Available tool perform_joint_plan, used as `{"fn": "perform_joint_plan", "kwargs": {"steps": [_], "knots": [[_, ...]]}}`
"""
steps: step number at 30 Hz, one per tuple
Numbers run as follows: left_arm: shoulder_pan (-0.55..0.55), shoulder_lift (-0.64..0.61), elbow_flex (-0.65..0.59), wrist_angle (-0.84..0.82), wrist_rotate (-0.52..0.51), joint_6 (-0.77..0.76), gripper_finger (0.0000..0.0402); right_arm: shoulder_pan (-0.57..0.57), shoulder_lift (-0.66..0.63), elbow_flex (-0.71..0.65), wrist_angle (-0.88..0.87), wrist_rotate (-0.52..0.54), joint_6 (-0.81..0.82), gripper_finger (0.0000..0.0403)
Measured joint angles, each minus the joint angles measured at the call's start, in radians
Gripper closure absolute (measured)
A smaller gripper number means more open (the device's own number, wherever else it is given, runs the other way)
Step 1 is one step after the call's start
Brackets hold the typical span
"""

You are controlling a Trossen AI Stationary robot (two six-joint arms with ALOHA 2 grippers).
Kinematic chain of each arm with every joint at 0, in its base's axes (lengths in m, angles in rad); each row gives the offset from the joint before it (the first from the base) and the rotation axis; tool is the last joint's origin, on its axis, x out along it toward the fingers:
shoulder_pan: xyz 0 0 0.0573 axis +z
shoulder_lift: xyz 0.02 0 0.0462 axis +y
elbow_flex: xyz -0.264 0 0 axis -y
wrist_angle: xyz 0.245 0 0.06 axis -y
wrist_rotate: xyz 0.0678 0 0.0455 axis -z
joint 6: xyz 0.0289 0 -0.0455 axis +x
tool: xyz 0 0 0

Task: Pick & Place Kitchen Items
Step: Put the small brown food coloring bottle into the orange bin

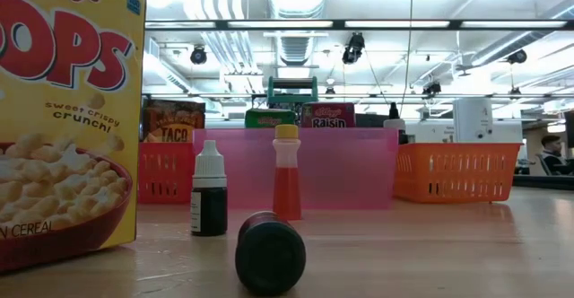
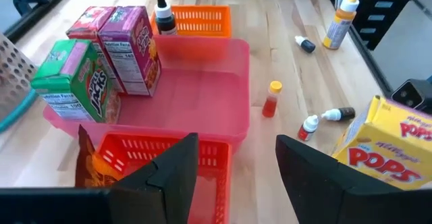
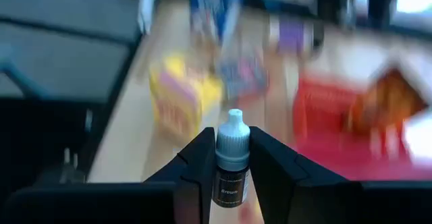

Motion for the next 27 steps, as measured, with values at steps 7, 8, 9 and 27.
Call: {"fn": "perform_joint_plan", "kwargs": {"steps": [7, 8, 9, 27], "knots": [[0.001, 0.005, 0.000, 0.010, -0.010, 0.053, 0.0197, -0.013, 0.000, 0.000, 0.221, 0.003, -0.246, 0.0339], [0.001, 0.008, 0.000, 0.019, -0.017, 0.053, 0.0197, -0.013, 0.000, 0.000, 0.241, 0.003, -0.266, 0.0337], [0.001, 0.011, 0.000, 0.032, -0.023, 0.057, 0.0197, -0.013, 0.000, -0.001, 0.263, 0.003, -0.284, 0.0334], [0.018, 0.225, 0.000, 0.616, -0.107, 0.418, 0.0197, -0.087, -0.003, -0.032, 0.370, 0.005, -0.382, 0.0329]]}}
